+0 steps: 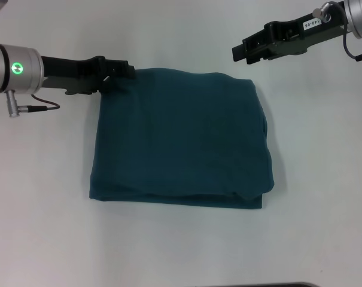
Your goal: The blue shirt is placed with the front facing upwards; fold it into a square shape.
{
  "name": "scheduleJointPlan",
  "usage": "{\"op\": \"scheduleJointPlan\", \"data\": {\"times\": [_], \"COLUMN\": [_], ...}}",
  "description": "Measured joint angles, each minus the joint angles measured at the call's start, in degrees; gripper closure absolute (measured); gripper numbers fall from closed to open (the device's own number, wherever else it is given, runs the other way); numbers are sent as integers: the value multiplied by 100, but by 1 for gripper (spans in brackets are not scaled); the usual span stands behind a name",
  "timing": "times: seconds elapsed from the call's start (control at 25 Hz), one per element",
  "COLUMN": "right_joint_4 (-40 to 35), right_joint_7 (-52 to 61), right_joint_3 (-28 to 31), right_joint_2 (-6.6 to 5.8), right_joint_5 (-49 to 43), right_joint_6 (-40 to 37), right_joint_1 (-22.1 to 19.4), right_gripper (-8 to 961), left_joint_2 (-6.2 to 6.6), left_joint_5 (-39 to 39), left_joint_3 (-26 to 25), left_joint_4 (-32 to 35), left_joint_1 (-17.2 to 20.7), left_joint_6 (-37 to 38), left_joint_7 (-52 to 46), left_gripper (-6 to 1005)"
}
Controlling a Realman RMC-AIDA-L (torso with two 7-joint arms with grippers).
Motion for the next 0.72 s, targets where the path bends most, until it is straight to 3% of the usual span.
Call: {"op": "scheduleJointPlan", "data": {"times": [0.4, 0.72], "right_joint_4": [0, 0], "right_joint_7": [1, 1], "right_joint_3": [0, 0], "right_joint_2": [-16, -15], "right_joint_5": [0, 0], "right_joint_6": [-1, -14], "right_joint_1": [-3, -3], "right_gripper": [516, 514], "left_joint_2": [-47, 68], "left_joint_5": [-4, -221], "left_joint_3": [-33, -560], "left_joint_4": [-62, -600], "left_joint_1": [-9, 214], "left_joint_6": [-365, 1160], "left_joint_7": [72, 98], "left_gripper": [205, 205]}}
